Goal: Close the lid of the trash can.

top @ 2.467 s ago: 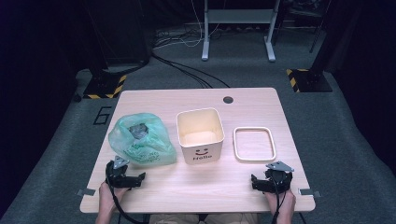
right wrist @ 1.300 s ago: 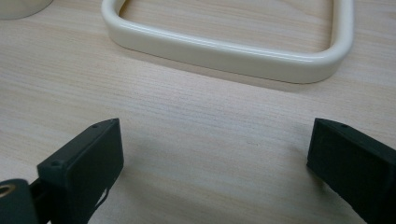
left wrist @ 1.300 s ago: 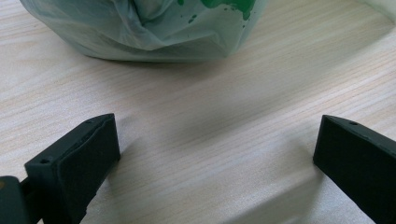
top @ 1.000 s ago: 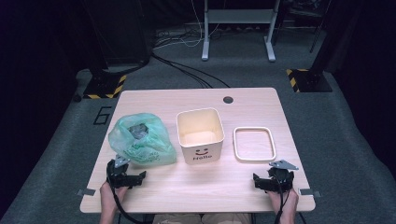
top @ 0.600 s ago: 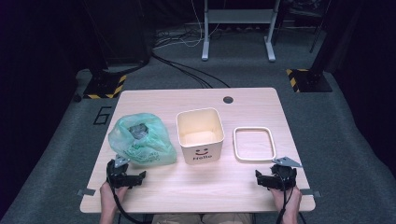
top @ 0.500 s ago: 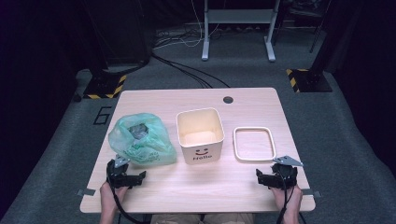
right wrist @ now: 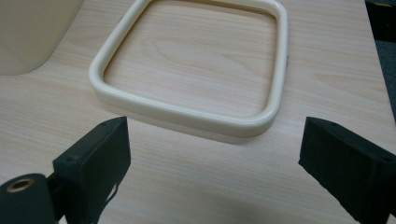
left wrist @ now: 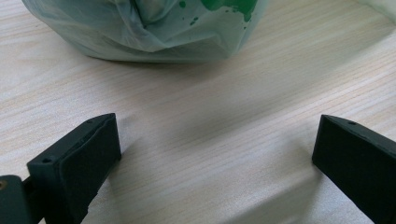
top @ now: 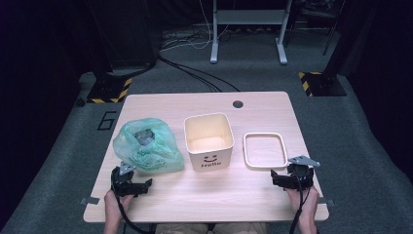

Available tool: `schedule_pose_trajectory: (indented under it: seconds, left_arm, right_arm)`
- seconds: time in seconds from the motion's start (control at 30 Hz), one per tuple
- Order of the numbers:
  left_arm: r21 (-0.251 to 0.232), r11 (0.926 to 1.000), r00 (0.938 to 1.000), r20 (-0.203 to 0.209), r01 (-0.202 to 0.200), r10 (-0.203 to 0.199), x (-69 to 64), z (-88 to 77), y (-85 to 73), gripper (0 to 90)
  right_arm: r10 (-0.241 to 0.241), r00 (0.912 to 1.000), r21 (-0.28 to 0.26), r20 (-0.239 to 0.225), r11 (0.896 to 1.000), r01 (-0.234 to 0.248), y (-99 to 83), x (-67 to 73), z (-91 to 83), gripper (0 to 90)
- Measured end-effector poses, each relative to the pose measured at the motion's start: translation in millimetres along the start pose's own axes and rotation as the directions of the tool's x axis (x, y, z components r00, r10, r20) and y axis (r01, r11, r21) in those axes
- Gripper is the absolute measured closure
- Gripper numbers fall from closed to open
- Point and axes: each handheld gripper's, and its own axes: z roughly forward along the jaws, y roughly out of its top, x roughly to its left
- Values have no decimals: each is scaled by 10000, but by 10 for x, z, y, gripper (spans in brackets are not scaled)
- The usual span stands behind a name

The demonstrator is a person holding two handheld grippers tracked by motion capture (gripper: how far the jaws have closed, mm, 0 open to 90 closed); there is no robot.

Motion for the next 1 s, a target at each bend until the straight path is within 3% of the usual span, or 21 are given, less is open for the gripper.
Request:
schedule_pose_trajectory:
  seconds: [0.7, 1.0]
  left_arm:
    - [-2, 10000, 10000, -33, -28, 28, 2, -1, 2, 8]
    - [15, 10000, 10000, -55, -34, 35, 2, -2, 1, 8]
  right_arm:
    - [-140, 9999, 476, 24, 9988, 139, 305, -149, 209, 39]
    - [301, 9992, 666, -257, 9974, -283, 388, -242, 323, 11]
